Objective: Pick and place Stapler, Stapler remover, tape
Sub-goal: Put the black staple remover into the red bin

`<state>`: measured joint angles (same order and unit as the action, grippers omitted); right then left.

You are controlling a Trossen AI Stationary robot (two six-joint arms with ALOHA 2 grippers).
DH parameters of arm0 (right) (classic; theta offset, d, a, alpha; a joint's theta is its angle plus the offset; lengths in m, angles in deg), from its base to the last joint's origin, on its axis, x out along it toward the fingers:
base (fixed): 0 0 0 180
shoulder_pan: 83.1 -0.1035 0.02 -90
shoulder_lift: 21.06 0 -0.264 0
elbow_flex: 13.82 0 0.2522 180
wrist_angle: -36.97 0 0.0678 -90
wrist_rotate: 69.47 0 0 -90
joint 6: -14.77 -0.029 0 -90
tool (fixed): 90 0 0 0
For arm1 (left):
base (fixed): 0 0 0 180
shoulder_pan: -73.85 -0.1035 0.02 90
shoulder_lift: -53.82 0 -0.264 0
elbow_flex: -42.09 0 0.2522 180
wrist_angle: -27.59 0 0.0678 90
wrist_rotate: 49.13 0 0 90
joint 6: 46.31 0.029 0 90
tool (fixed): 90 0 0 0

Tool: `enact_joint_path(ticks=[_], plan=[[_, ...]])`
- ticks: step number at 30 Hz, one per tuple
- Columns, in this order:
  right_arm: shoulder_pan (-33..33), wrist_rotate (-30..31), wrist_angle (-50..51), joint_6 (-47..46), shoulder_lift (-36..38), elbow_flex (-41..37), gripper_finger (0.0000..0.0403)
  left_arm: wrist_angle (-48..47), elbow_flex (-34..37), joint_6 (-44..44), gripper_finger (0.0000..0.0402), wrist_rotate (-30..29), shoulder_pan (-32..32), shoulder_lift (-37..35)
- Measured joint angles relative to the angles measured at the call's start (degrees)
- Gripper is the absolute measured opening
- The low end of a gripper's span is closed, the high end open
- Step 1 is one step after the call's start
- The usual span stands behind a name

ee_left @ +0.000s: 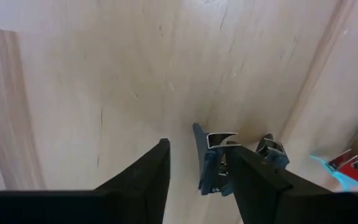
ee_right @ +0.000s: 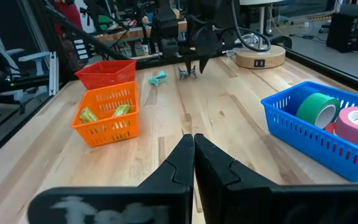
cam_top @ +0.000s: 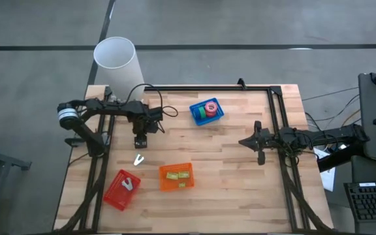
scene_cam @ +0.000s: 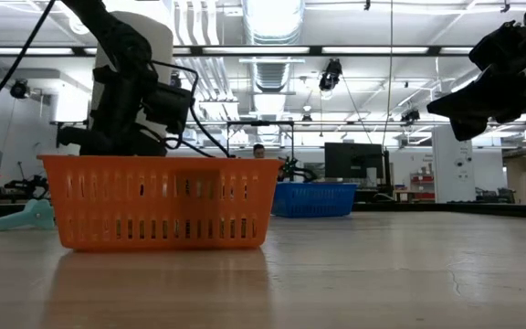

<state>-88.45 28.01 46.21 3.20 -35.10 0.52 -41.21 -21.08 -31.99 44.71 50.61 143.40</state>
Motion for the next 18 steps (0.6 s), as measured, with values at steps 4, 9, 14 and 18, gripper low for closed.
enact_joint_path(ticks=[4,9,14,18], plan=[[0.0,0.0,0.0,0.0,0.0,0.0,0.0009,0.1,0.0,0.0,0.0119,1.1,0.0,0.0],[0.0,0.0,0.0,0.0,0.0,0.0,0.0009,0.3,0.0,-0.6,0.0053,1.4,0.0,0.0],[0.0,0.0,0.0,0.0,0.0,0.0,0.0008,-0.2,0.0,-2.5,0.0033,1.8,0.0,-0.1],[0.0,0.0,0.0,0.0,0.0,0.0,0.0008,-1.3,-0.2,-4.2,0.0047,3.9,0.0,-0.8]])
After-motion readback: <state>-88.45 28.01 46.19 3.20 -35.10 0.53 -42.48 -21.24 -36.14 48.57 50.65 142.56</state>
